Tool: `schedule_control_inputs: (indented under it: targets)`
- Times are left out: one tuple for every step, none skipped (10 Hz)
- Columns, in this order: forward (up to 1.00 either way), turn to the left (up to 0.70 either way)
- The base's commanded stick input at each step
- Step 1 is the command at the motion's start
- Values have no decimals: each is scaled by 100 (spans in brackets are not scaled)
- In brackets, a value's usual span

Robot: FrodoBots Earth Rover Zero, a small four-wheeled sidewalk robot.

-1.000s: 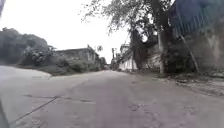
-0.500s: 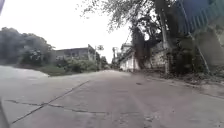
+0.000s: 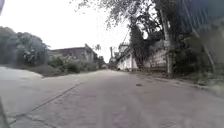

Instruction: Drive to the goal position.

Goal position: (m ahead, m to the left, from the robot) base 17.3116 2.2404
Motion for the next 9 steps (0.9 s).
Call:
schedule_control_inputs:
  targets:
    - [85, 0]
    - [85, 0]
    - [85, 0]
    - [85, 0]
    - [85, 0]
    - [85, 0]
    - [85, 0]
    - [85, 0]
    - [85, -5]
